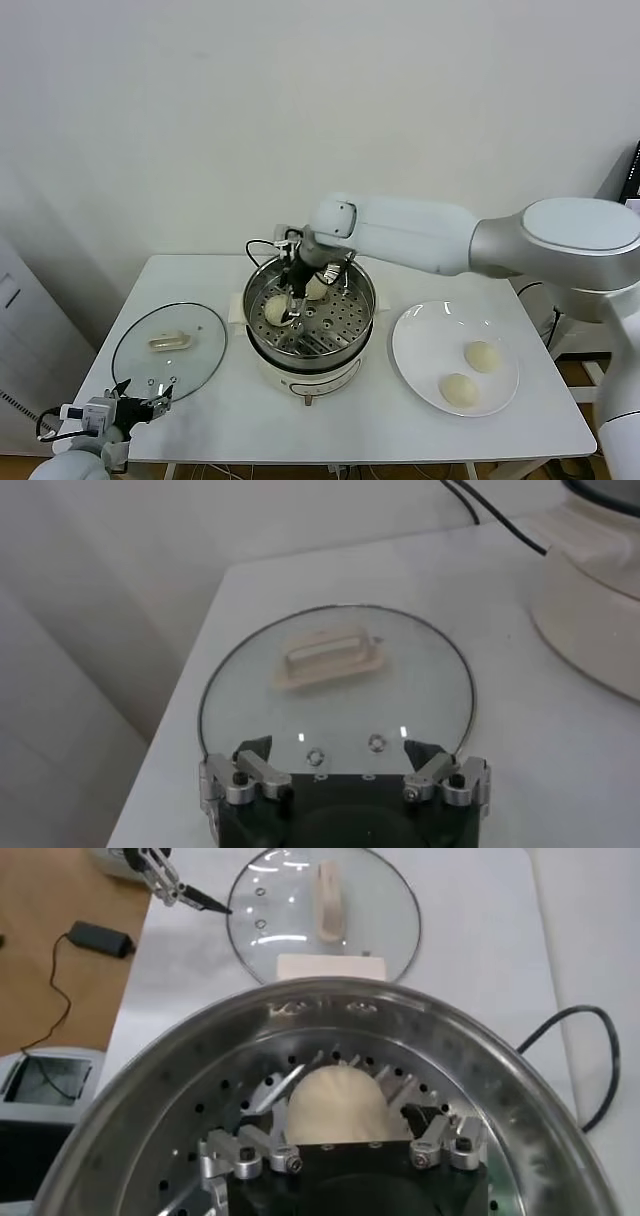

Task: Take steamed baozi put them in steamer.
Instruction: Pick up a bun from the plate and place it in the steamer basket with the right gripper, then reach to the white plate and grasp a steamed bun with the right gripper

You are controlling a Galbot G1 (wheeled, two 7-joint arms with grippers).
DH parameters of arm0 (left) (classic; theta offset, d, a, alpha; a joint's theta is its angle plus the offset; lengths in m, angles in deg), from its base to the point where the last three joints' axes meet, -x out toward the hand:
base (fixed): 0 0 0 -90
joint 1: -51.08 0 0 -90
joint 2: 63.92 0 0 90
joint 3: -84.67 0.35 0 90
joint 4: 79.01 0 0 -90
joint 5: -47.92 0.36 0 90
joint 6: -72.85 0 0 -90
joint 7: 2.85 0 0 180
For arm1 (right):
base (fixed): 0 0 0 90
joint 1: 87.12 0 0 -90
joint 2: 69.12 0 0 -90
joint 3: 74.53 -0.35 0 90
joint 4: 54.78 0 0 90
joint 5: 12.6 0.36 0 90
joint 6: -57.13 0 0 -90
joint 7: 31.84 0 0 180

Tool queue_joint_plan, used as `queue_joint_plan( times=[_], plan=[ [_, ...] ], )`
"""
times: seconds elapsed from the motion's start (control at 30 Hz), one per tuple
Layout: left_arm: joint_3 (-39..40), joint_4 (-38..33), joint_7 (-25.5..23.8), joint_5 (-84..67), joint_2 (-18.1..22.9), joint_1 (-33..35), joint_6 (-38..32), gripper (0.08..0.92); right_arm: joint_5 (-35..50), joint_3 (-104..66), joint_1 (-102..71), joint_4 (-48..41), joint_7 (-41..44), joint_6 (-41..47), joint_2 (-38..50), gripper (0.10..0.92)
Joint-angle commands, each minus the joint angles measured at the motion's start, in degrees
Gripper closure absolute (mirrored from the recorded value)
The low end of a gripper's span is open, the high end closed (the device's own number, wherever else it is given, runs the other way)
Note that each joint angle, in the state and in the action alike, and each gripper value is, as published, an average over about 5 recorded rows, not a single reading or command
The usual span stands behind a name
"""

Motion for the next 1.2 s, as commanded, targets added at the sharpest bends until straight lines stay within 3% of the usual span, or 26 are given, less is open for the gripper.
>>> queue_joint_plan(
  times=[0.03, 0.3, 0.53, 1.2],
  plan=[
    [-0.1, -0.3, -0.1, 0.0, 0.0, 0.1, 0.0, 0.177, -2.4, 6.1, 14.3, 6.6, 12.9, -4.7, 15.7, 0.203],
    [-0.5, -1.2, -0.1, -0.2, -0.4, 0.7, -0.2, 0.177, -12.3, 13.7, 17.4, 16.8, 16.6, -8.8, 31.3, 0.203],
    [-0.6, -1.4, -0.1, -0.2, -0.7, 0.8, -0.2, 0.177, -19.8, 13.3, 11.8, 20.1, 16.9, -12.2, 41.0, 0.203],
    [-0.8, -2.0, -0.1, 0.0, -0.5, 0.9, 0.4, 0.177, -36.9, -10.5, -21.5, 10.2, 15.6, -19.2, 40.7, 0.203]
  ],
)
